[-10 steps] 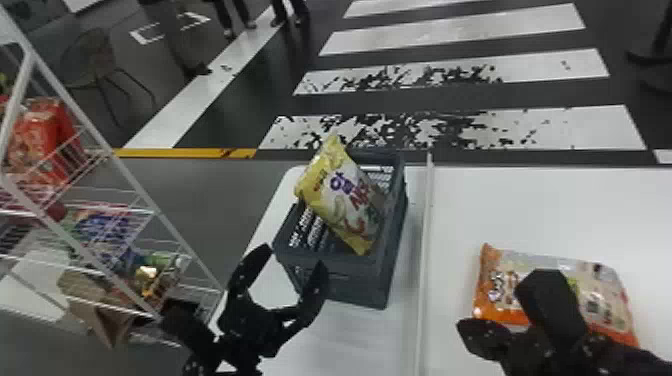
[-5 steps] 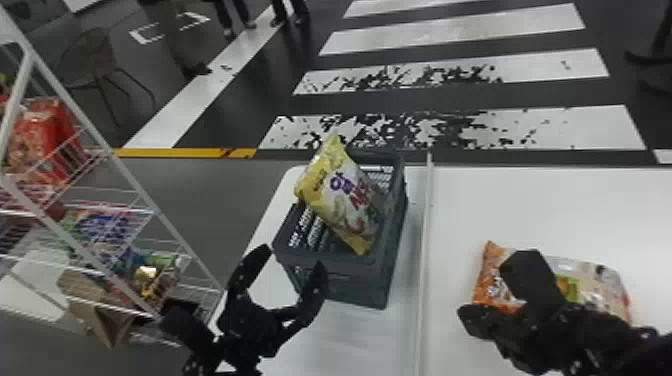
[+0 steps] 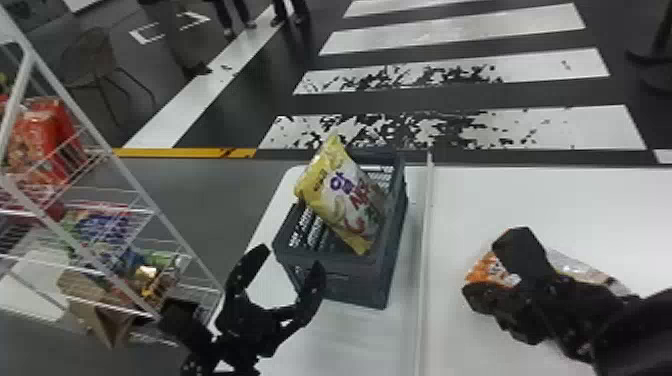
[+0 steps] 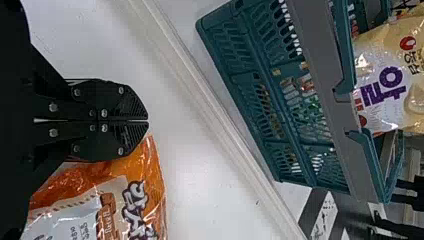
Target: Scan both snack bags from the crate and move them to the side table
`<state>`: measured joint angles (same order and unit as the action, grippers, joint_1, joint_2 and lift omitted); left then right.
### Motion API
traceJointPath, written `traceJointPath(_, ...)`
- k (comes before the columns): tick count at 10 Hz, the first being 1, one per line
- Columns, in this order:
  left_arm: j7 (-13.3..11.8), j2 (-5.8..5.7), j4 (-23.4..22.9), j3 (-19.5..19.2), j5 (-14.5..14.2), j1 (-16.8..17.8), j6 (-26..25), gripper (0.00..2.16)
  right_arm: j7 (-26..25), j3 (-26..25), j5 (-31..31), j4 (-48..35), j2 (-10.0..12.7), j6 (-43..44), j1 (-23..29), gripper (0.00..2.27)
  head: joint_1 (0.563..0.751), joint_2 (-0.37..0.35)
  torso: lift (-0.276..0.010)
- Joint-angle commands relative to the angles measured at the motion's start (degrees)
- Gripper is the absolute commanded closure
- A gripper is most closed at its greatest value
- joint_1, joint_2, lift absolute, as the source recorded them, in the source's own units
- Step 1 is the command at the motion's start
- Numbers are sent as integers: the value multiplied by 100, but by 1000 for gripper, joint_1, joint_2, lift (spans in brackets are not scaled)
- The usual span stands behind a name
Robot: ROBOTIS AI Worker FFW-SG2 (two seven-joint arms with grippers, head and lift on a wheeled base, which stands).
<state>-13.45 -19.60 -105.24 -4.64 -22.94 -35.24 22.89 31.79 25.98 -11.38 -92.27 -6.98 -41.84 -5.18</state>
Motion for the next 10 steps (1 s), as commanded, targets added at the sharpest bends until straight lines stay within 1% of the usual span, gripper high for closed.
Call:
traceJointPath(1,0,0,-5,-2,0,0,0,29,-68,-40,-31,245,13,110,-177,2128,695,350,-99)
traceJointPath(5,0,0,-5,-2,0,0,0,29,-226,-277,-23,728,48,409,-476,2128,695,321,-99)
traceJointPath(10,0,0,-5,7,0,0,0,29,-385,-523,-23,1141,66,637,-695,2128,695,283,-99)
